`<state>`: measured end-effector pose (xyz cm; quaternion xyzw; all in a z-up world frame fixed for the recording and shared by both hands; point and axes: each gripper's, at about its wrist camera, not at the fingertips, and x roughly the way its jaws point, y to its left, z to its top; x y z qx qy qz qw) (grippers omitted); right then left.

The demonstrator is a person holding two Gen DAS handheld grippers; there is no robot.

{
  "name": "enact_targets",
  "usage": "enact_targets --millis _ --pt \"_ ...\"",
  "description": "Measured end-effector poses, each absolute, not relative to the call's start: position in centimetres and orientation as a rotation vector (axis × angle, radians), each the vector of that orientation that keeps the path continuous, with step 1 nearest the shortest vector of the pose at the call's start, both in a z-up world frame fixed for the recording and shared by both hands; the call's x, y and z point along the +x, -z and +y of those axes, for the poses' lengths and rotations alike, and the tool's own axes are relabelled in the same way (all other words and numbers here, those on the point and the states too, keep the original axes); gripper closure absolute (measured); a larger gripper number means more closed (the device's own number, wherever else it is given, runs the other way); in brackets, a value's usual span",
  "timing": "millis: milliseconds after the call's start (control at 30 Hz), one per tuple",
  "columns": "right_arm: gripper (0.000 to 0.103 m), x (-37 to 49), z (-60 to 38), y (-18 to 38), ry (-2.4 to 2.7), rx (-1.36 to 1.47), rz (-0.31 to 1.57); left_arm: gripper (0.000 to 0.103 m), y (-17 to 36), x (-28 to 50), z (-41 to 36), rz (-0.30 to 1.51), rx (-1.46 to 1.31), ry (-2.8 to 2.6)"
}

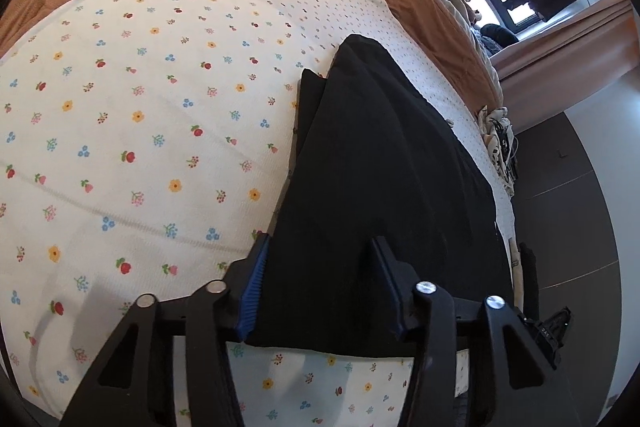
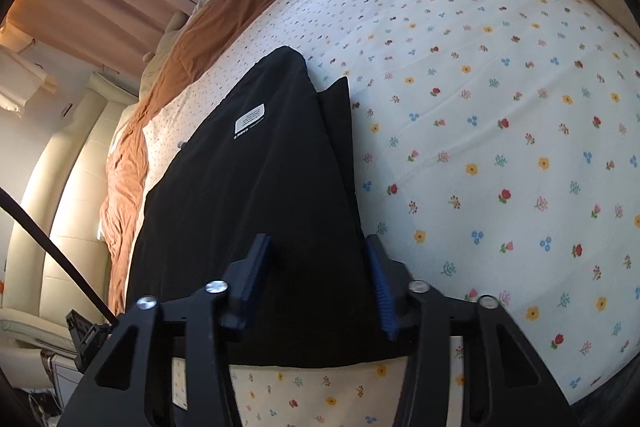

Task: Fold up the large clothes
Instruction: 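Grasp the end of the folded shirt with both grippers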

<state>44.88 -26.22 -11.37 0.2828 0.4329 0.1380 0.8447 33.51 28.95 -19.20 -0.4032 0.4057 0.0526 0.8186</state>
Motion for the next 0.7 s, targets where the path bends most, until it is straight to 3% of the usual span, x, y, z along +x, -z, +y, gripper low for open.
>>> enact_targets --millis 33,133,367,700 --pt "0.093 44.6 -26.4 11.1 -0.297 0.598 0.898 0.075 19.1 33.3 29.0 0.858 -0.856 -0.120" --pt "0.102 43.8 -27.2 10.2 -0.309 0.615 0.853 0.092 18.4 32.6 29.1 0.847 -0.854 -0.112" --pt "0.103 41.7 -28.2 9.8 -0.326 0.582 0.823 0.096 16.9 31.4 28.6 0.841 -0.808 -0.084" --pt "0.103 40.3 -28.7 12.8 -0.261 0.573 0.897 0.095 20.2 30.7 28.4 0.921 -0.784 -0.125"
